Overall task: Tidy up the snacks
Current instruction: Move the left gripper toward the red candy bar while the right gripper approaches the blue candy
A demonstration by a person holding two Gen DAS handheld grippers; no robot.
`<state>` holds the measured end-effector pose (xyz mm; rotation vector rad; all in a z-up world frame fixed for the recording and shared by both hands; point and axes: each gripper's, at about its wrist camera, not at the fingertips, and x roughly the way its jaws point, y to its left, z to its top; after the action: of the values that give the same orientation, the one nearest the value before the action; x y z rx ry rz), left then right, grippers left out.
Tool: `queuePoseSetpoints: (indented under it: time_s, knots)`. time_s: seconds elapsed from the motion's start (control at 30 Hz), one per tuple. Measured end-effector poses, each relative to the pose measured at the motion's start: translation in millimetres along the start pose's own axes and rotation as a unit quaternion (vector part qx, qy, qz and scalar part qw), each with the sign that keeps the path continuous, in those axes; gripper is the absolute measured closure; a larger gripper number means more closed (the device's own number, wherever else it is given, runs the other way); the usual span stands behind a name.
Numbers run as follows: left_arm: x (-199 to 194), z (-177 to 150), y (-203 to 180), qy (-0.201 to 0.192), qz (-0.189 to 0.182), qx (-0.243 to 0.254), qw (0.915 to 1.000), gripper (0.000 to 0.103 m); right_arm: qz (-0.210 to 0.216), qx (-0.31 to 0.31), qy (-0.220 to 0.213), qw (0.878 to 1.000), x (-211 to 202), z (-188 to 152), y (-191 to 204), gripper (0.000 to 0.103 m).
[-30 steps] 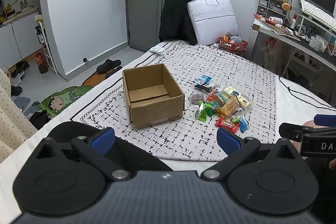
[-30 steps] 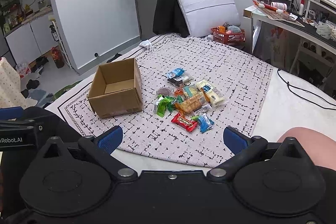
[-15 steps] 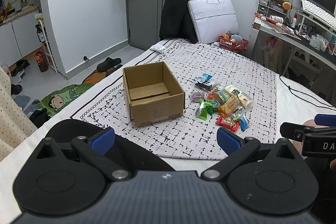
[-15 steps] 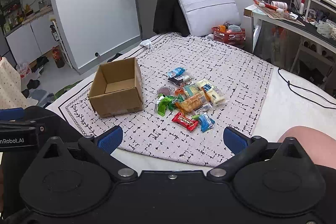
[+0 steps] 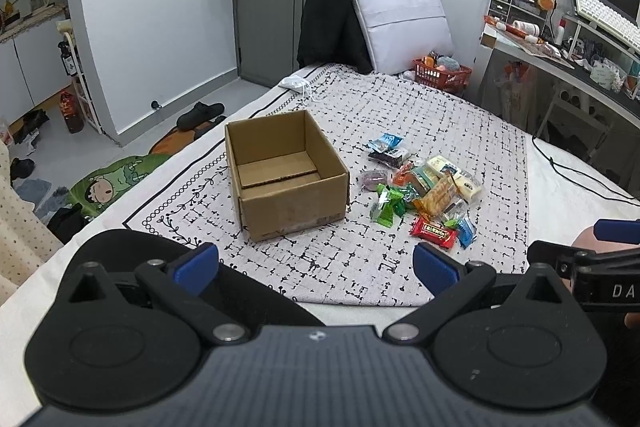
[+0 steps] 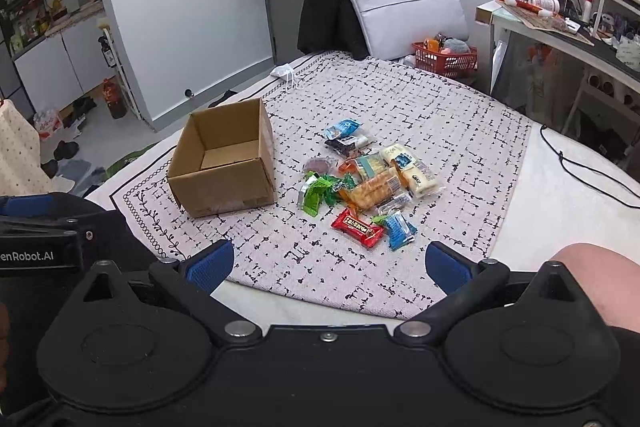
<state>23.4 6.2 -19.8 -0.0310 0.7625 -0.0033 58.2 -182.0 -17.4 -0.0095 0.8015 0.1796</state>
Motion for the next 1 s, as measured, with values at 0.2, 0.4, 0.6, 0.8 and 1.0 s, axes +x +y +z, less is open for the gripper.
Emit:
queuePoseSetpoints:
  time_s: [0.2,0.4,0.6,0.8,1.0]
  knots:
    - [19.6,5.7,1.9,0.016,-0.005,-0.005,0.9999,0.000,0.003,0.006,0.012,1.000,18.8,5.5,-7.6,0.000]
    - [38.4,9.5,2.1,0.032,-0.004,-0.007,0.9994,0.000,0.011,0.013,0.028,0.999,38.5,9.5,-15.3,0.000]
    - [56.8,13.0,0.8,0.046,-0.009,-0.007,0.9989,0.000,0.010,0.010,0.049,0.999,58.1,13.5,-18.6,0.000]
    - [74.5,15.5,-4.0,0.056,-0.010,-0.012,0.9983,0.000,0.007,0.024,0.066,0.998,74.3,18.3,-31.2,0.000]
    - [91.1,22.4,-8.5,0.059,-0.011,-0.018,0.9980,0.002,0.004,0.029,0.079,0.996,90.1,26.1,-42.5,0.000]
